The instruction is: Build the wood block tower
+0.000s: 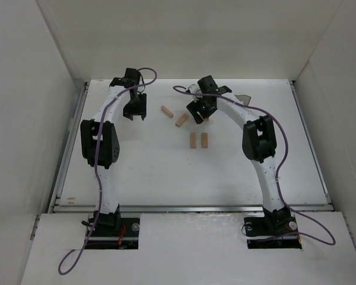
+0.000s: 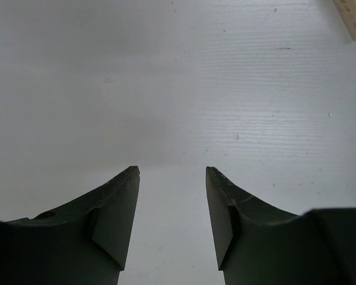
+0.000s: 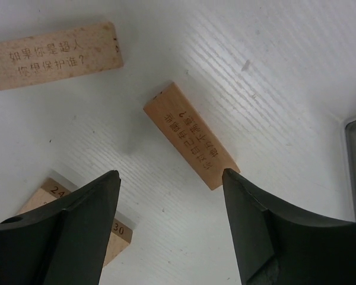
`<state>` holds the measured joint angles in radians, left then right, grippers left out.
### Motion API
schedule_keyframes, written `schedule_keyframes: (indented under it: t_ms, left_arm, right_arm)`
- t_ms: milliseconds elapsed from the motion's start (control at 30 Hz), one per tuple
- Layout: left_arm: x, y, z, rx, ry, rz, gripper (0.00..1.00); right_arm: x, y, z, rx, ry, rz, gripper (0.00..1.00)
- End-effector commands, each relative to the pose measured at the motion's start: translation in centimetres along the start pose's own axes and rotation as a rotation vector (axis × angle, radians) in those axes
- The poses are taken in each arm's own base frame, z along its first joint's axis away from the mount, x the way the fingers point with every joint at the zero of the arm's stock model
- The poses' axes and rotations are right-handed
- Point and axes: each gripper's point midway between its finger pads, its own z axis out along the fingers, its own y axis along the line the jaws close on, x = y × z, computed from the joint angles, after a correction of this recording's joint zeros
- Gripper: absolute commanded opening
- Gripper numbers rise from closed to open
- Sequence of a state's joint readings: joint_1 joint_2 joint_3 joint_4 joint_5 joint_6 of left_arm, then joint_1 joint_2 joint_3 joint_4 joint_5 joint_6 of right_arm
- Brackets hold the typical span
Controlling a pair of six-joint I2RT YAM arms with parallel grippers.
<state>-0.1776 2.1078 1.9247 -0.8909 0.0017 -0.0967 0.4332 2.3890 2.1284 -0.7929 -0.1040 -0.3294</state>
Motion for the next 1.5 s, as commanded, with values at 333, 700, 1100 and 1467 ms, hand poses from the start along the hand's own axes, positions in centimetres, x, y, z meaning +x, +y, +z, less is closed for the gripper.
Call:
schedule_keyframes:
  t_ms: [333,700,1100,1467]
  left_arm:
    - [-0.5,0.2,-1.4,-0.019,-0.024,0.033,0.45]
    - [-0.4,0.2,0.0,-0.025,0.013,0.035,0.45]
    - [-0.7,0.2,-0.2,-0.023,0.004,0.053,0.45]
    - [-0.9,0.3,-0.4,-0.004,-0.024,0.052,0.45]
  right_arm:
    - [-1.0,-2.8,2.0,0.053,-0.033,-0.049,0.79]
    - [2.0,-1.2,3.3,-0.031,0.05,-0.097,0.27]
    - [-2.2,-1.2,-2.9,-0.018,-0.091,-0.135,0.0]
    - [0.7,7.0,-8.8,-0.189,-0.141,-0.451,0.0]
